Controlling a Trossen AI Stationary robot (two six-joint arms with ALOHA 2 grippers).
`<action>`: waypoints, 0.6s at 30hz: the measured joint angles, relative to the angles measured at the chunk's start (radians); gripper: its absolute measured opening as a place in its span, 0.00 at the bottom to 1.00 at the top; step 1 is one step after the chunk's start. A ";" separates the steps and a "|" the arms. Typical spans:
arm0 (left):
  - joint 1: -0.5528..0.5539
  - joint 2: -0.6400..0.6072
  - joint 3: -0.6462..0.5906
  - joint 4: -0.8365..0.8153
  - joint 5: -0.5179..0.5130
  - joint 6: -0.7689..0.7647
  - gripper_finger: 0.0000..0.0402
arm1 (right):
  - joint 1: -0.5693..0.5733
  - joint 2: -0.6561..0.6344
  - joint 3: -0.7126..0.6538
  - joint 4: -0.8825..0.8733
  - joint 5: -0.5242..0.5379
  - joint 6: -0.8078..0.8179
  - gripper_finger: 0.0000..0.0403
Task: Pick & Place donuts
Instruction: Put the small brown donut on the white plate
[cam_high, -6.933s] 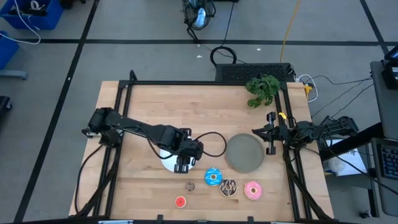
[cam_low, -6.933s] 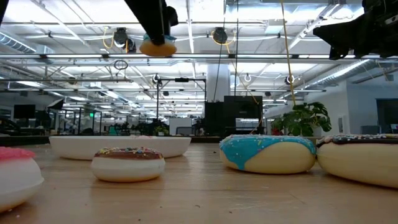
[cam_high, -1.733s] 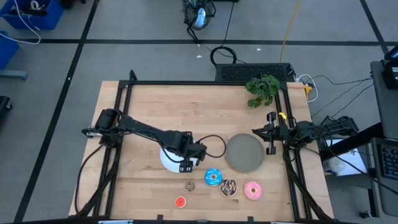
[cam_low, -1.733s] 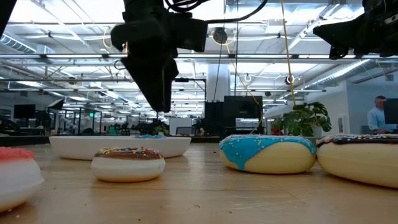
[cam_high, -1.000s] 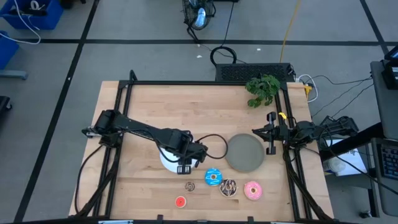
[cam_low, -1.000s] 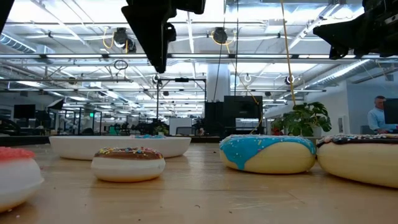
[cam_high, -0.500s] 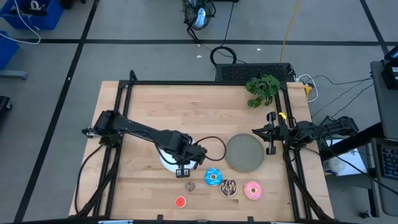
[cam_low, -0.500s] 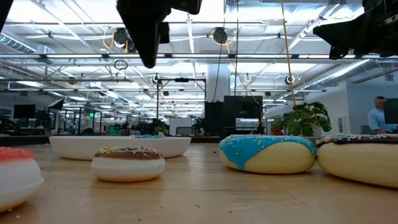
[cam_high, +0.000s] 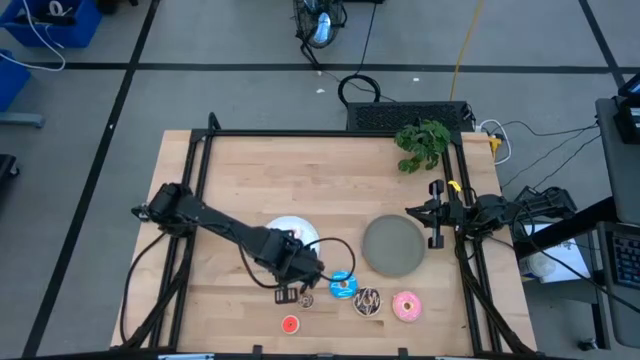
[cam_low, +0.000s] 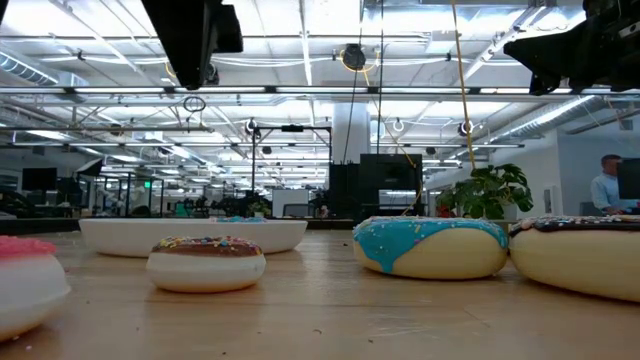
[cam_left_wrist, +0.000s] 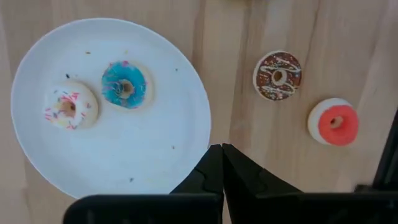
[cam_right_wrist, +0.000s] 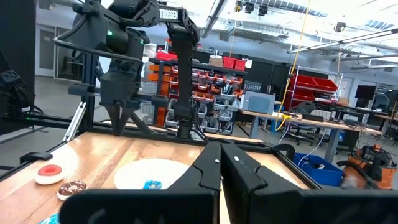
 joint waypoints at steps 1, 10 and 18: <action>-0.005 0.000 0.004 0.000 -0.001 -0.014 0.01 | 0.000 0.000 0.000 0.000 0.000 0.000 0.00; -0.053 0.004 0.150 0.033 -0.029 -0.045 0.01 | 0.000 0.000 0.000 0.003 0.000 0.000 0.00; -0.051 0.166 0.360 -0.046 0.029 0.019 0.00 | 0.000 -0.001 0.000 0.003 0.000 0.001 0.00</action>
